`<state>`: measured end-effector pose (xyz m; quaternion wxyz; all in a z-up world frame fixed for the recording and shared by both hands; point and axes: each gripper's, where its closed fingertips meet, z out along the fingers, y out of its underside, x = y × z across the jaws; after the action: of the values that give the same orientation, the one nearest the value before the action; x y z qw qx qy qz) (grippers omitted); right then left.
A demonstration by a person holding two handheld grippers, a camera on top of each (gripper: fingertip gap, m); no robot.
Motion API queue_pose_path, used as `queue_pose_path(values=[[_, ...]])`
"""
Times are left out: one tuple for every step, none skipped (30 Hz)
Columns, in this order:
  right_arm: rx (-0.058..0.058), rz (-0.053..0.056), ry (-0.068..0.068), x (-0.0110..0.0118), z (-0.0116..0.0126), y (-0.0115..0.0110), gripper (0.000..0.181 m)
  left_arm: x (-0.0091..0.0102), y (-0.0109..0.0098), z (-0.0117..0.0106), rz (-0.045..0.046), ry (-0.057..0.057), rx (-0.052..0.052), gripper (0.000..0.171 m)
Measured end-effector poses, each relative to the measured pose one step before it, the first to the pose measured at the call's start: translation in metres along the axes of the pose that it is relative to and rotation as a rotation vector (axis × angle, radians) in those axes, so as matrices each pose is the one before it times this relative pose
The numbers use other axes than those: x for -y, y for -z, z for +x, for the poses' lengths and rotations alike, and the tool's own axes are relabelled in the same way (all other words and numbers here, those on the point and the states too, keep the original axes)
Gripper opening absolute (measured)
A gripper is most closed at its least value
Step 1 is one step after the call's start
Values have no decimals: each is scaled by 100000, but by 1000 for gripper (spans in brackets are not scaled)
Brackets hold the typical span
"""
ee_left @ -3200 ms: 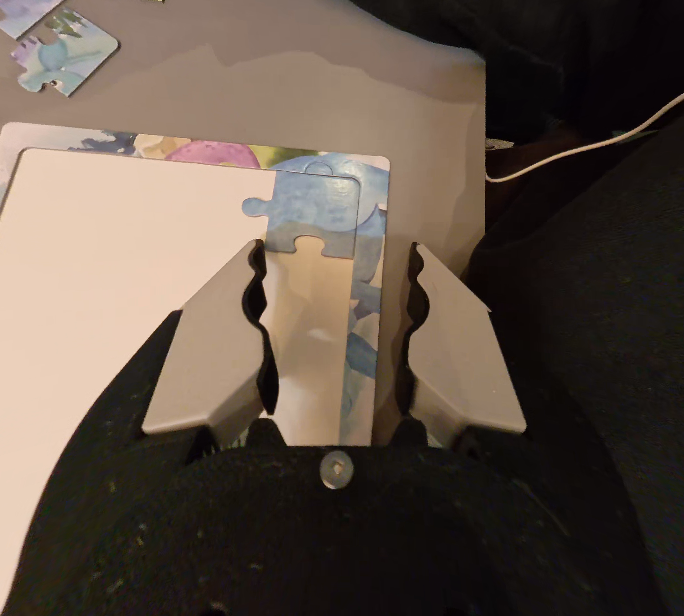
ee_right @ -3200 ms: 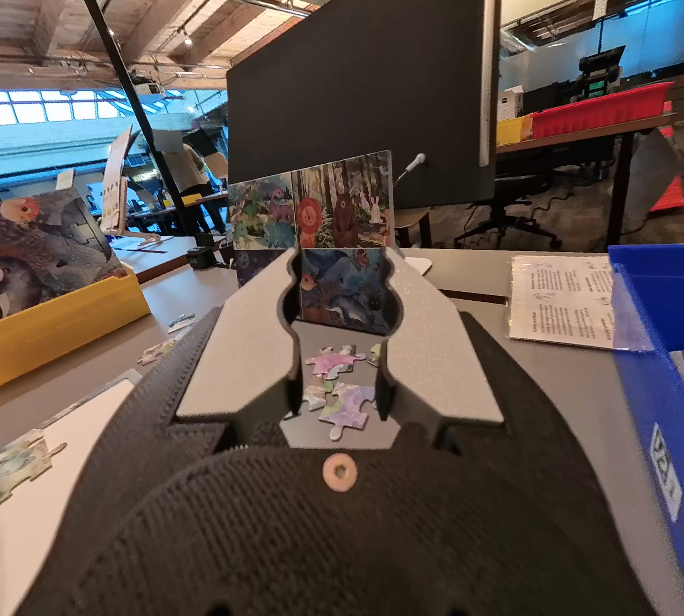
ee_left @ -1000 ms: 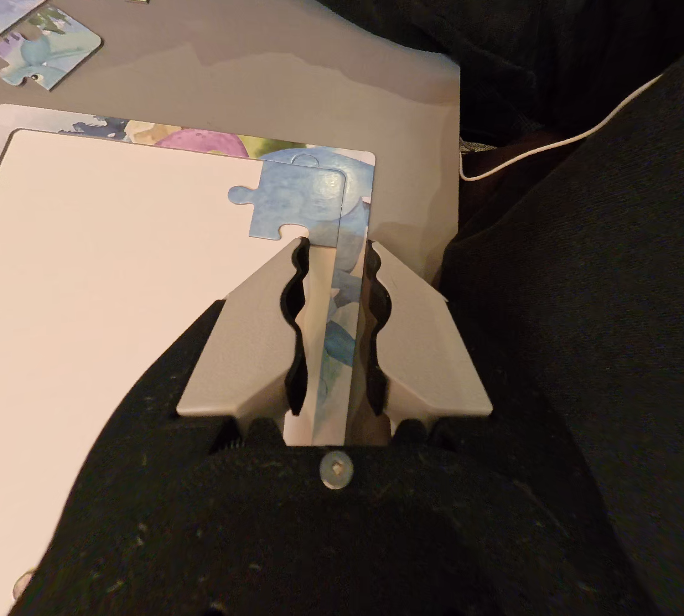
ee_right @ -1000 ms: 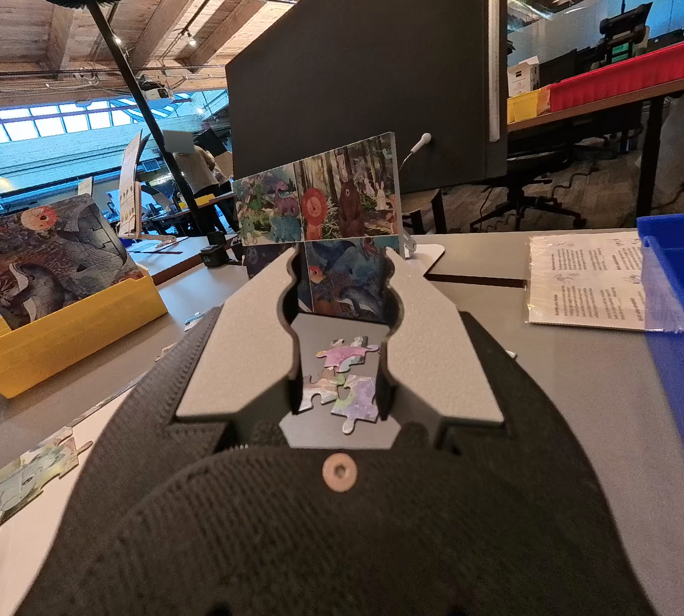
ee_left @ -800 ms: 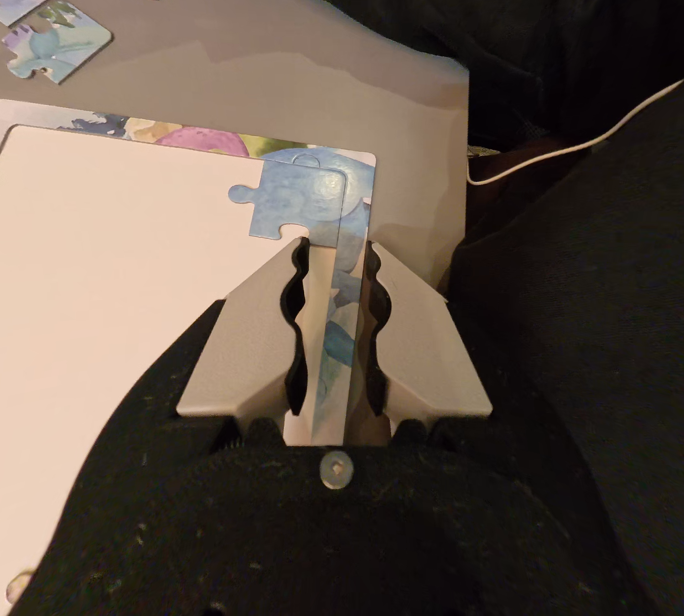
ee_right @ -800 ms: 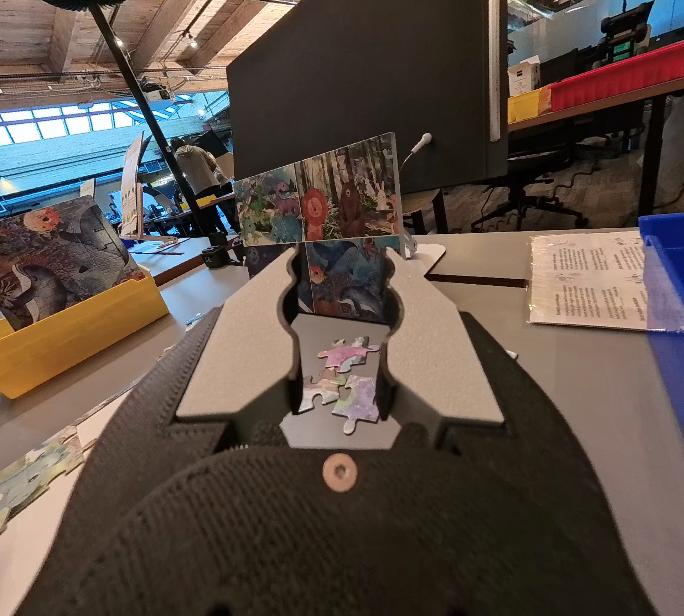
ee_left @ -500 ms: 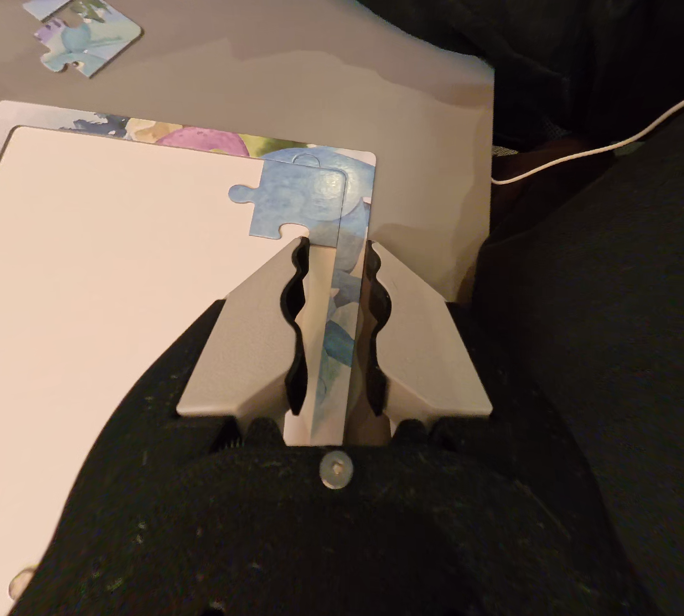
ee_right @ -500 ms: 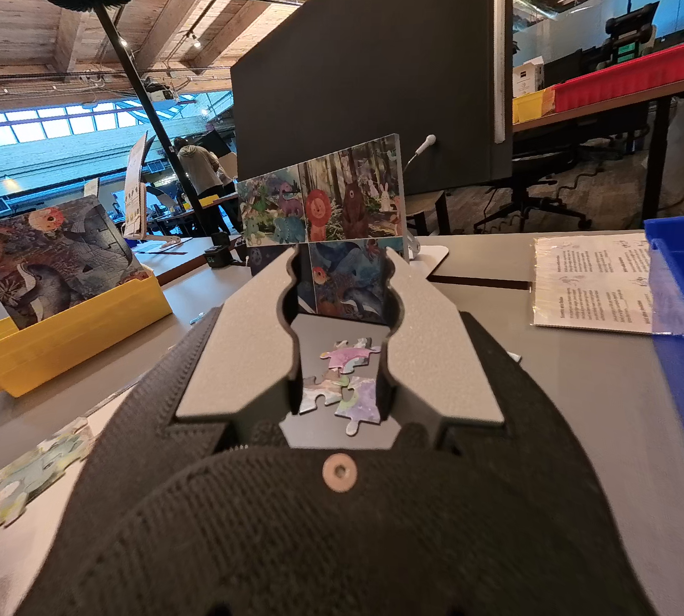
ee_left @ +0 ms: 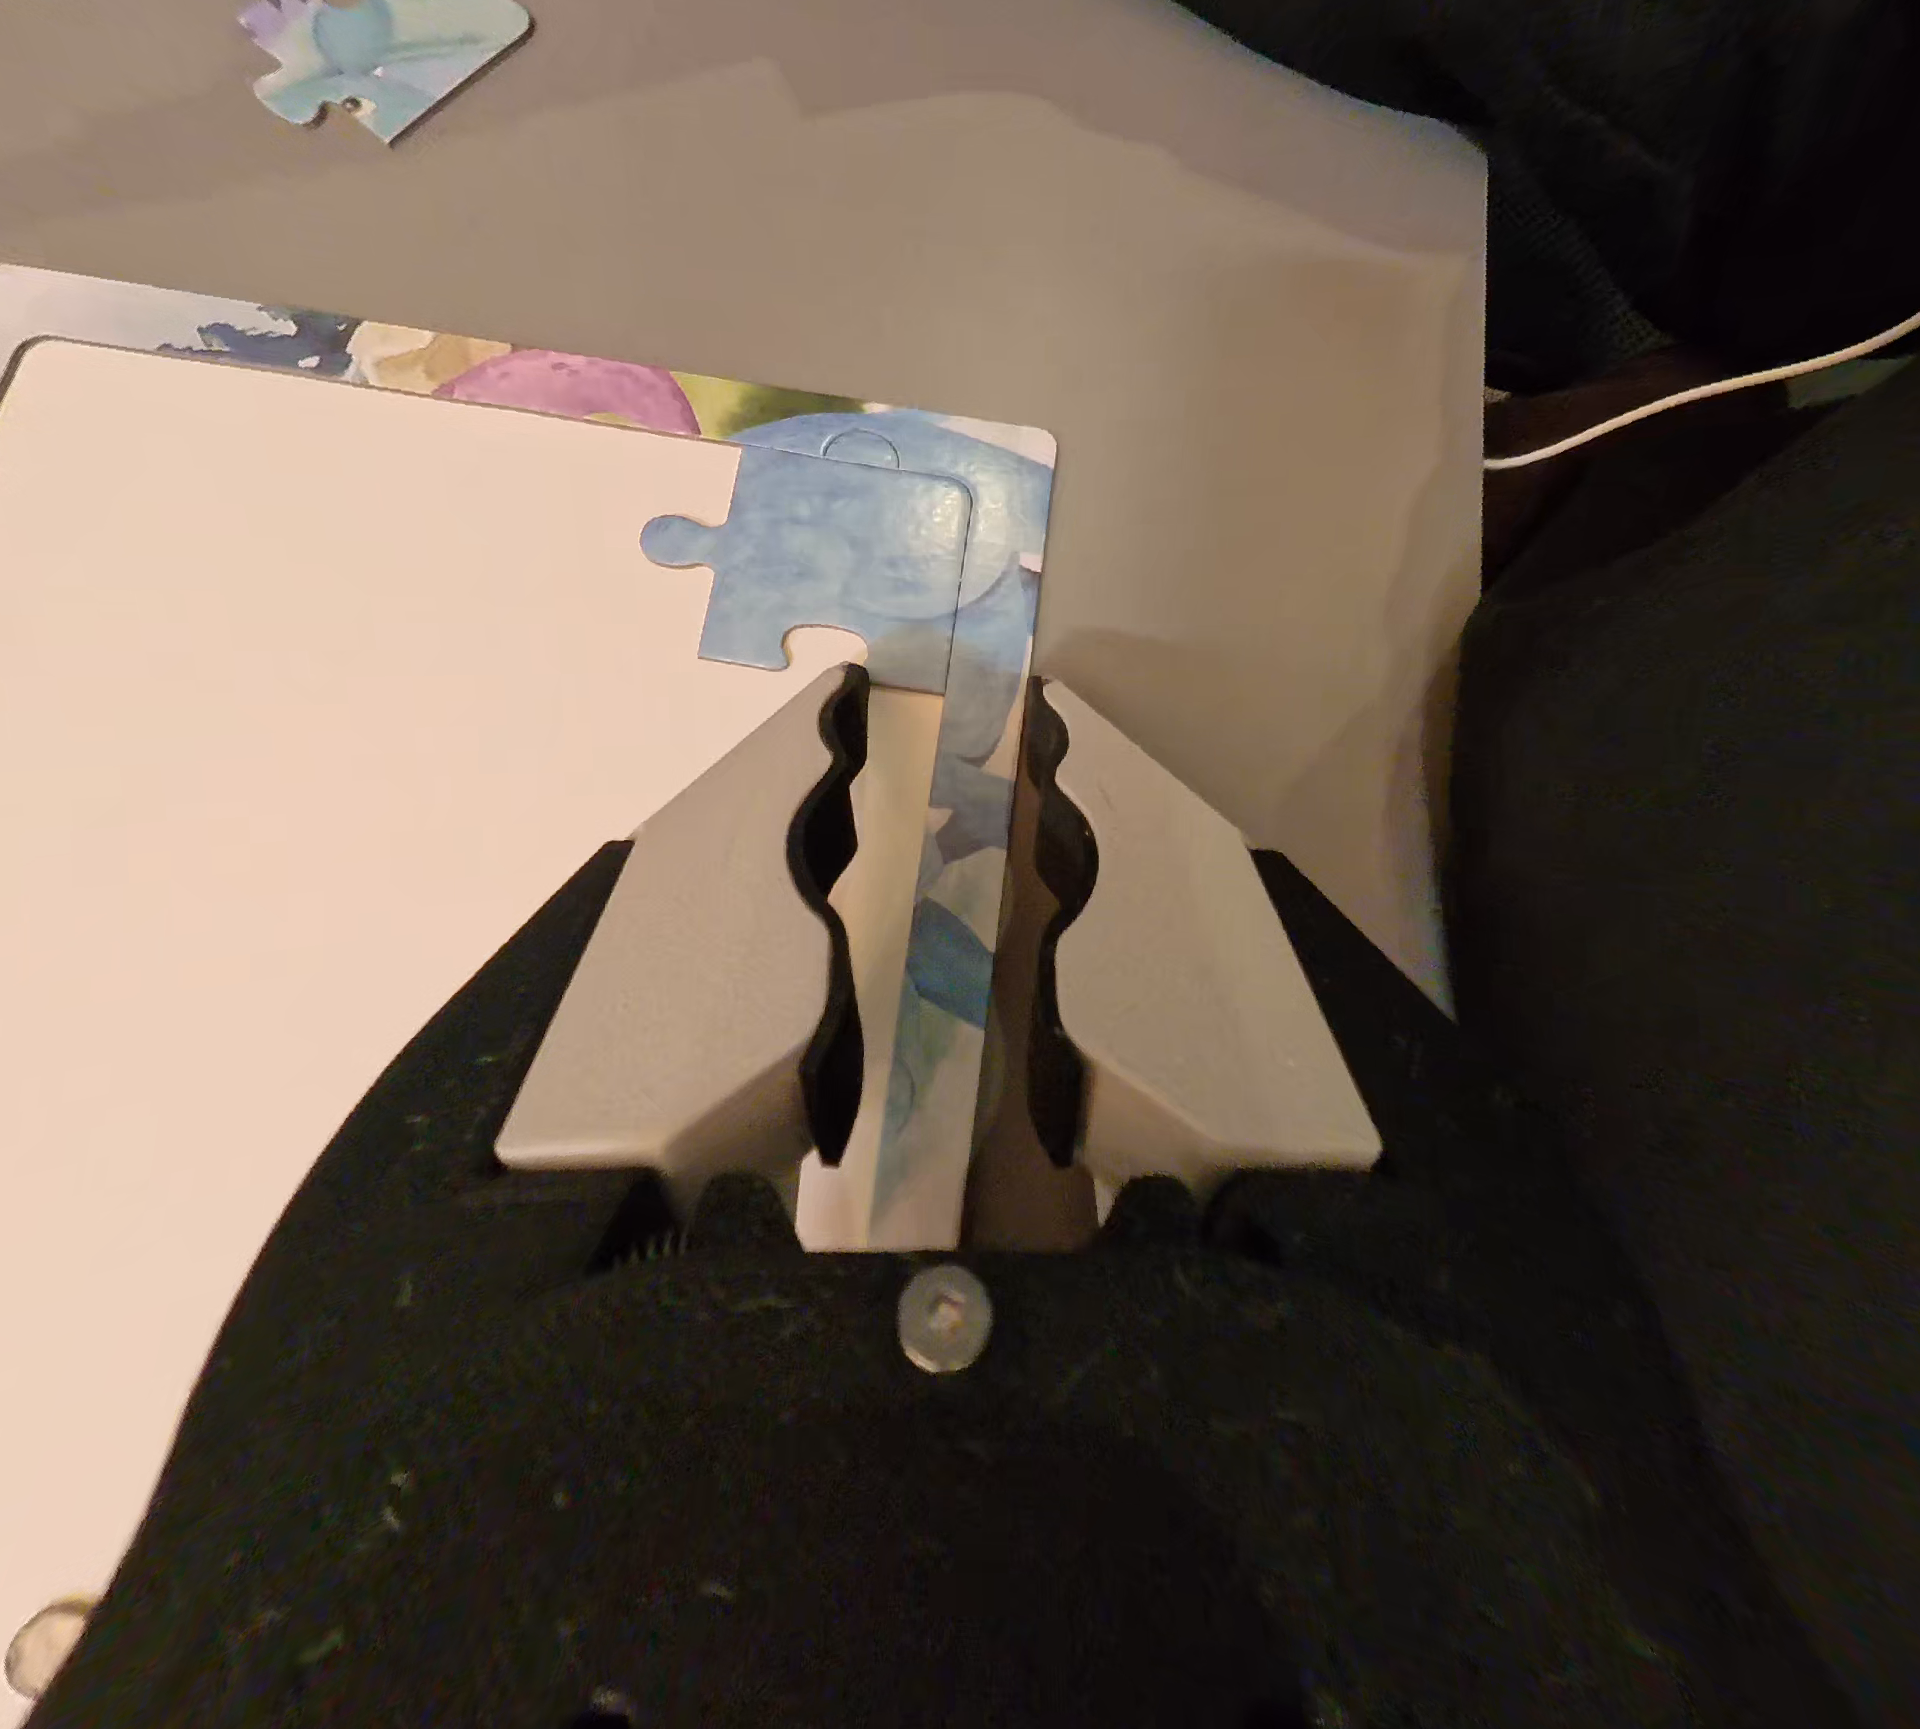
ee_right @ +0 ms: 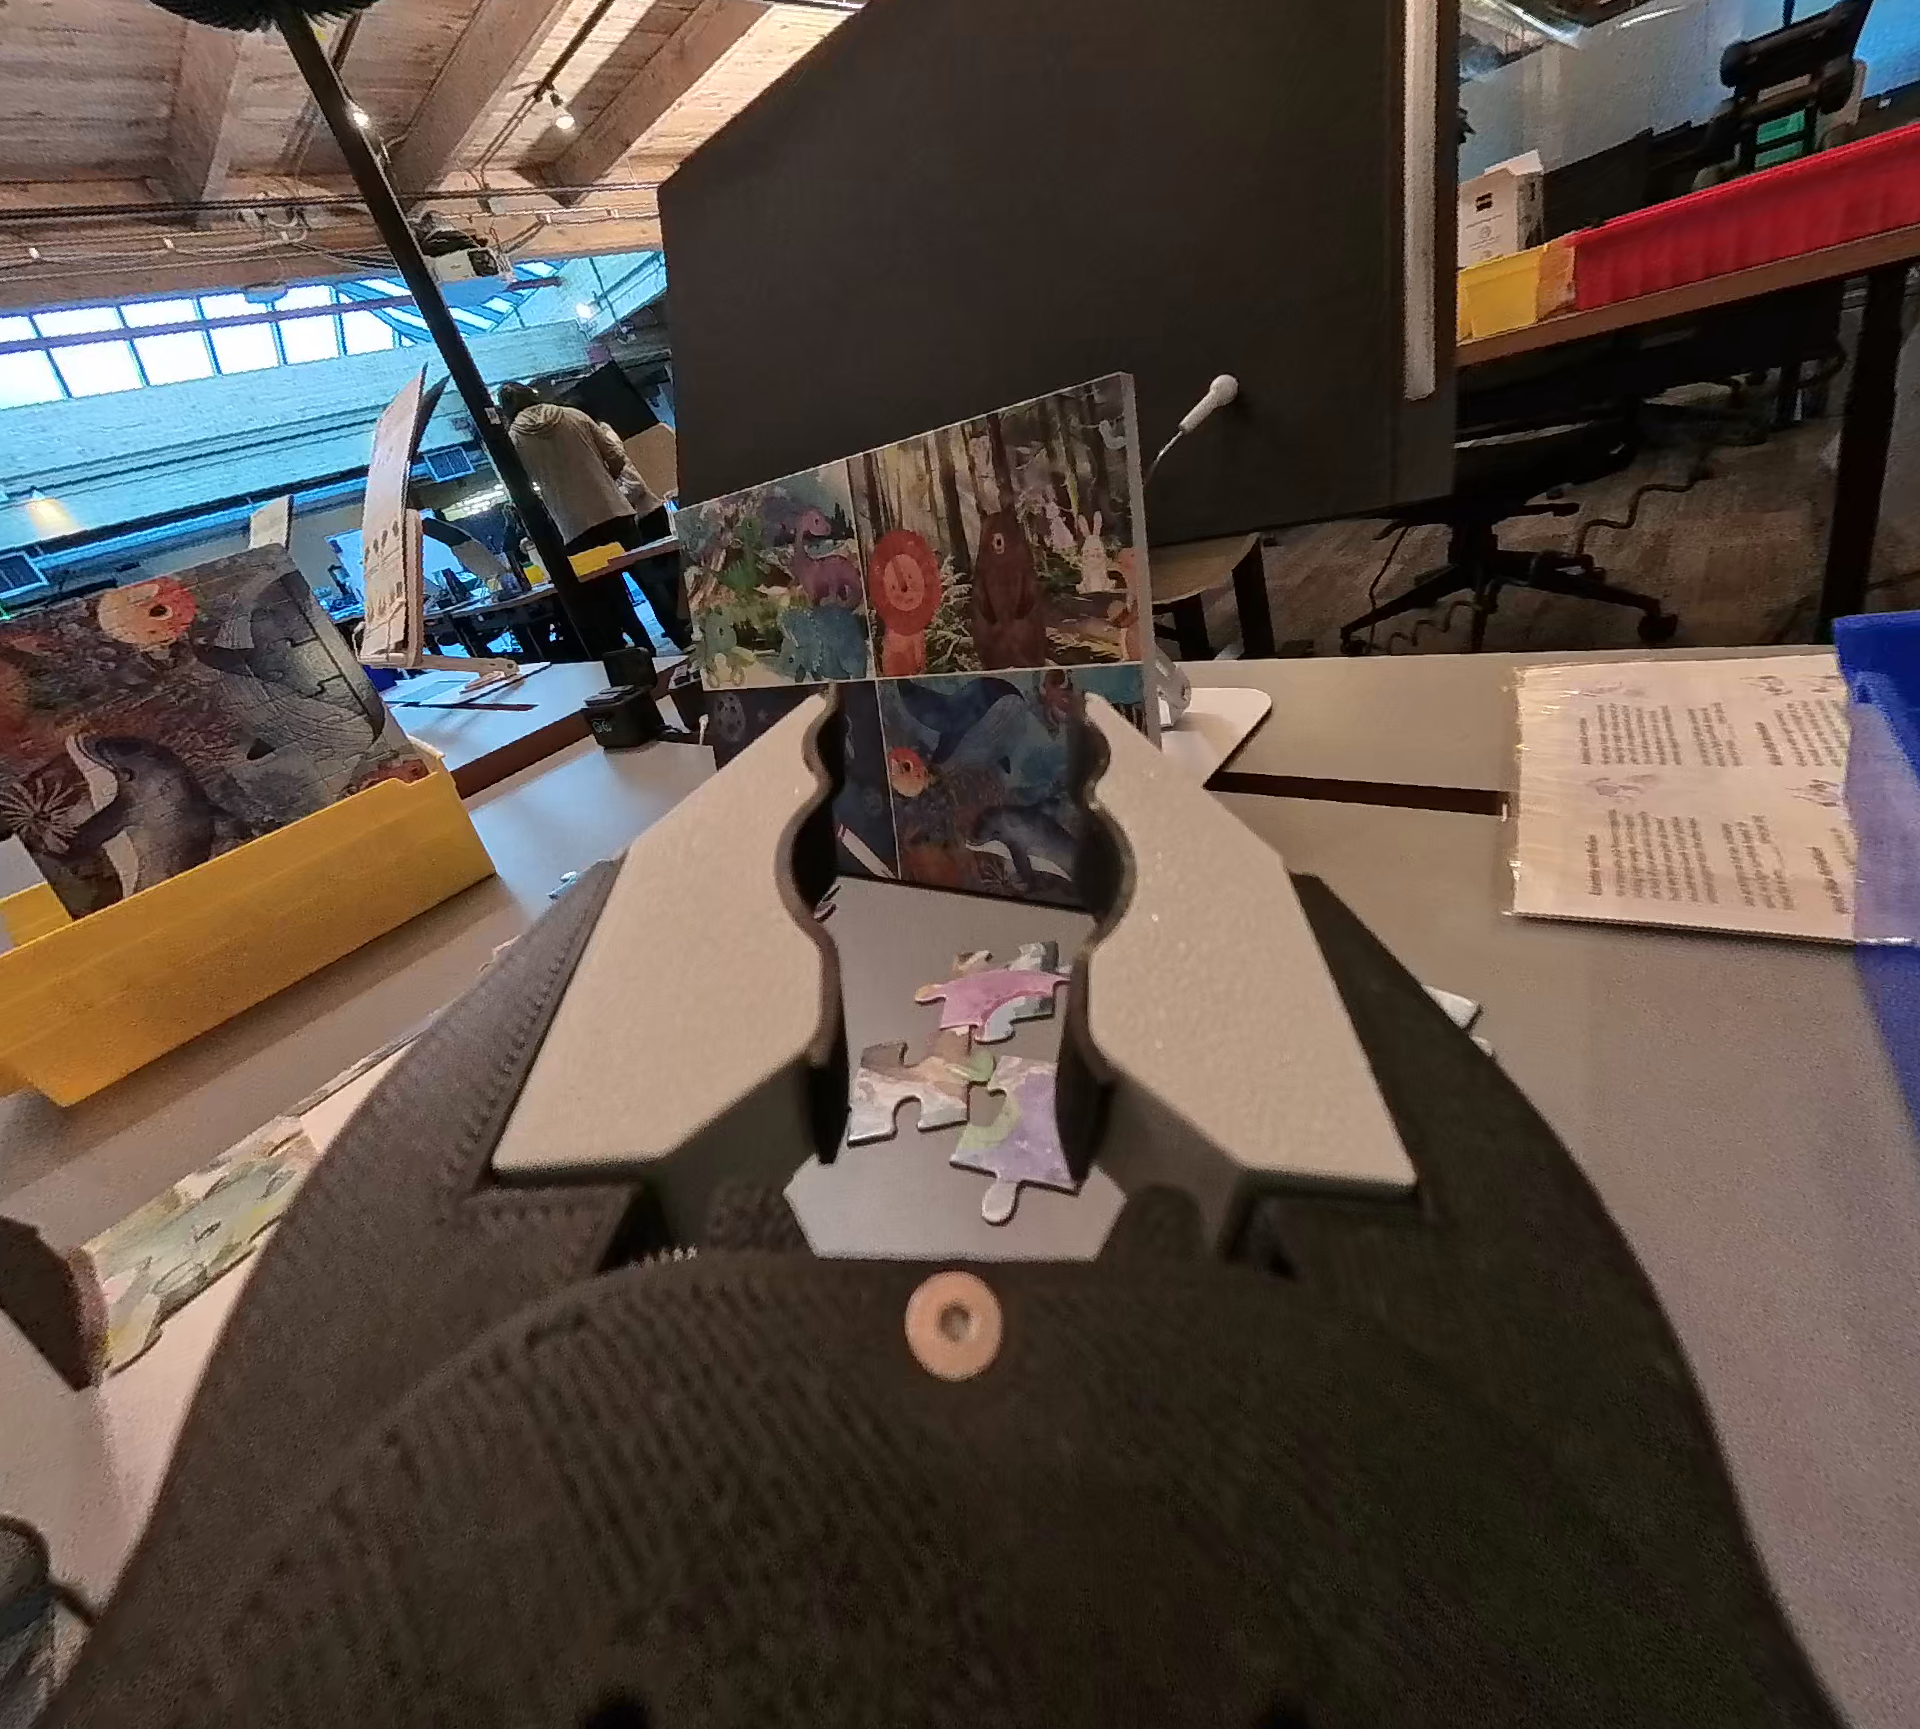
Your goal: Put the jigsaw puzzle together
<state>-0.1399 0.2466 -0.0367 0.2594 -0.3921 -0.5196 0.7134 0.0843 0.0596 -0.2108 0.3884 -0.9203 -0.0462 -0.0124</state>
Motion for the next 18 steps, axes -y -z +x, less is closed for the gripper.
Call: queue_pose_path(values=[[101, -95, 0, -13, -35, -19, 40, -72, 89, -77, 34, 152, -440, 29], [39, -86, 42, -18, -12, -13, 40, -55, 74, -79, 56, 223, -377, 28], [2, -97, 31, -16, 0, -7, 40, -30, 46, -52, 51, 248, -323, 28], [8, -67, 3, -13, -9, -1, 40, -13, 21, -34, 10, 34, -184, 28], [-2, -38, -23, -2, 12, 0, 40, -16, 15, -12, -12, -156, -3, 28], [-14, -47, 14, -7, 3, 3, 40, -5, 2, -6, -22, -185, 90, 28], [-103, -63, 97, 4, 26, 8, 40, 4, 3, 0, -51, -21, 212, 28], [-169, -55, 157, 8, 42, 21, 40, 5, 31, 85, -240, 645, 29, 29], [-182, -53, 172, 20, 44, 34, 41, 6, 145, 401, -621, 272, -2162, 34], [-172, 13, 119, 26, 57, 41, 41, 129, 296, 397, 158, 351, -2466, 37], [-46, 35, -30, 27, 33, 18, 41, 430, 462, 47, 2077, 443, -750, 40], [146, -257, -127, -34, 19, 2, 41, 619, 592, -31, 3243, 569, -738, 40], [219, -790, -136, -112, 26, -20, 43, 684, 657, 6, 3517, 1043, -1551, 41], [261, -1172, 14, -170, 6, -46, 43, 701, 676, -69, 3427, 1092, -1665, 43], [109, -1364, 352, -206, 26, -63, 44, 639, 676, -274, 2977, 649, -709, 44], [-201, -1580, 704, -262, 45, -71, 45, 529, 630, -581, 2262, 76, 868, 45], [-560, -1607, 1140, -265, 80, -76, 45, 465, 583, -864, 1640, -345, 2314, 45], [-868, -1577, 1526, -275, 85, -86, 44, 420, 533, -1044, 1272, -732, 3194, 45]])
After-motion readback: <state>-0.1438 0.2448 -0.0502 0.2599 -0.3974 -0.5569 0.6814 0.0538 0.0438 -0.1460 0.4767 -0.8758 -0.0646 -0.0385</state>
